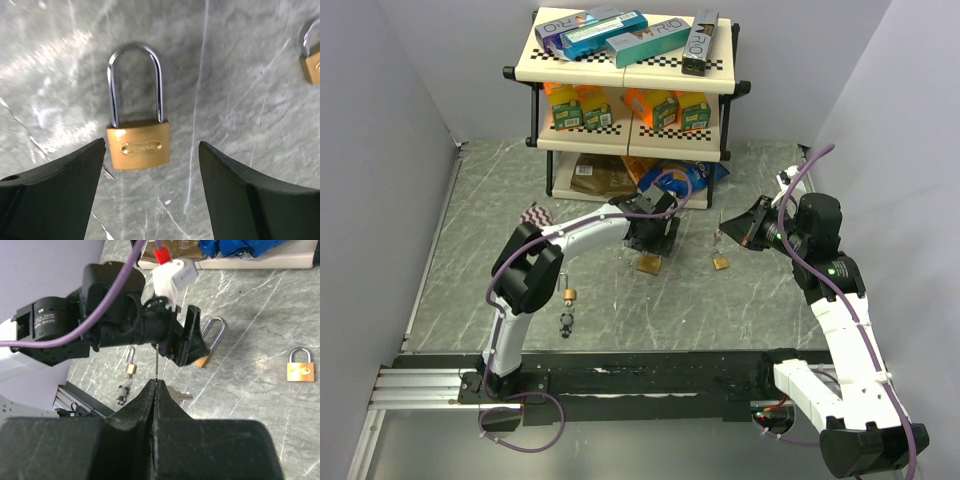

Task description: Unlock with the key

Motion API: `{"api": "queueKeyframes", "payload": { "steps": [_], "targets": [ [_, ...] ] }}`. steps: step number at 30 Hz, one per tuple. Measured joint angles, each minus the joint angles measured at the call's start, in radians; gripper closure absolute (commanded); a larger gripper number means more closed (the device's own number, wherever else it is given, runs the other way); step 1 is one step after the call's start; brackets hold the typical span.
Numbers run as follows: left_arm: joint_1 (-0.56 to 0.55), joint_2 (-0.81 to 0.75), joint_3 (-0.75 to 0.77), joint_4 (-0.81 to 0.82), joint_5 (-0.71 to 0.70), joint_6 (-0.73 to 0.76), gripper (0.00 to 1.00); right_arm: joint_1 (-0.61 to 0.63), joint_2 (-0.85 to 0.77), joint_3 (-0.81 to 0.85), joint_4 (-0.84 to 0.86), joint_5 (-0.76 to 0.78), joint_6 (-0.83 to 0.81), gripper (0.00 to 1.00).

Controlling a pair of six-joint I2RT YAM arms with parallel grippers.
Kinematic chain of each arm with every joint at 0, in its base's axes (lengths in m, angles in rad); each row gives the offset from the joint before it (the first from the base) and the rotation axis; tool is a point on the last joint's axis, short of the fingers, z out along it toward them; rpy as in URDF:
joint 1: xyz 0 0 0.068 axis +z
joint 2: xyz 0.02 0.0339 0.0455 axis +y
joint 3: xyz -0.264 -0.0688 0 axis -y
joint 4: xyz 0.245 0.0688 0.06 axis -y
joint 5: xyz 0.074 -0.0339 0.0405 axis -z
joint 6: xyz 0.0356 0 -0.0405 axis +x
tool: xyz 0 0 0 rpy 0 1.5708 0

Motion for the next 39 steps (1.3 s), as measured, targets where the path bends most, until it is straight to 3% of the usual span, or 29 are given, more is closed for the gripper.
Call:
{"api": "queueKeyframes", "payload": {
  "steps": [16,24,31,33,39],
  "targets": [
    [-0.005,0.052,-0.010,-0.034,0.009,0.011,0.19,0.000,0.000,-0.007,0.000,-0.005,0.003,1.00],
    [-0.008,0.076,-0.010,-0.037,-0.009,0.032,0.27,0.000,0.000,-0.008,0.000,-0.009,0.004,1.00],
    [-0.054,0.096,0.010,-0.058,-0.106,0.075,0.28,0.000,0.000,-0.009,0.000,-0.014,0.004,1.00],
    [-0.068,0.098,0.012,-0.059,-0.121,0.080,0.32,0.000,0.000,-0.009,0.000,-0.015,0.004,1.00],
    [-0.082,0.100,0.013,-0.057,-0.130,0.076,0.65,0.000,0.000,-0.009,0.000,-0.015,0.006,1.00]
  ]
}}
